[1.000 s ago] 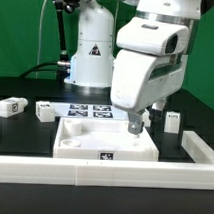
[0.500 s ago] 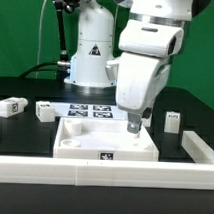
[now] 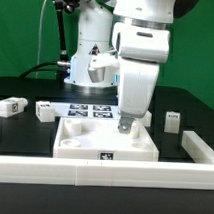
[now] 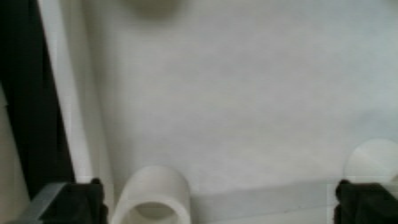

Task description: Assemble one leg

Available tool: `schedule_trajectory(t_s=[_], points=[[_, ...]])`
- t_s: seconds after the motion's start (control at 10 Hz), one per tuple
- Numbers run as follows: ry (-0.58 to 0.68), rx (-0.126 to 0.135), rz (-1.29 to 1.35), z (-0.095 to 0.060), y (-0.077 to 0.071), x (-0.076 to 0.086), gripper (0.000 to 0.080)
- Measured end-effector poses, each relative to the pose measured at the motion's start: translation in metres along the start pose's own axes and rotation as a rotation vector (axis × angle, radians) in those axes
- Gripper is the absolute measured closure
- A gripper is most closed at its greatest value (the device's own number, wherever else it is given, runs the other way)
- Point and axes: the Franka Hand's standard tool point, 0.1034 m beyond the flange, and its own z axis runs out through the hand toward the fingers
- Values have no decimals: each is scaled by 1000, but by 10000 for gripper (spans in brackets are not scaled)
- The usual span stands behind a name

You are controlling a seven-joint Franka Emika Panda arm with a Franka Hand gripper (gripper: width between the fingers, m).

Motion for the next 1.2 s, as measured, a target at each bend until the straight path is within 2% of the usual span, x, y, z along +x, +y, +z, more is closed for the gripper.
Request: schedule_trajectory(t_s=[0.2, 0.3, 0.4, 0.5, 0.9, 1.2], points=[[3, -2, -18, 2, -3, -1, 150], [10, -3, -45, 6, -15, -7, 150], [23, -22, -52, 11, -32, -12, 150], [30, -27, -53, 17, -48, -15, 150], [41, -21, -63, 31, -81, -11, 150], [44, 3, -64, 42, -103, -13, 150]])
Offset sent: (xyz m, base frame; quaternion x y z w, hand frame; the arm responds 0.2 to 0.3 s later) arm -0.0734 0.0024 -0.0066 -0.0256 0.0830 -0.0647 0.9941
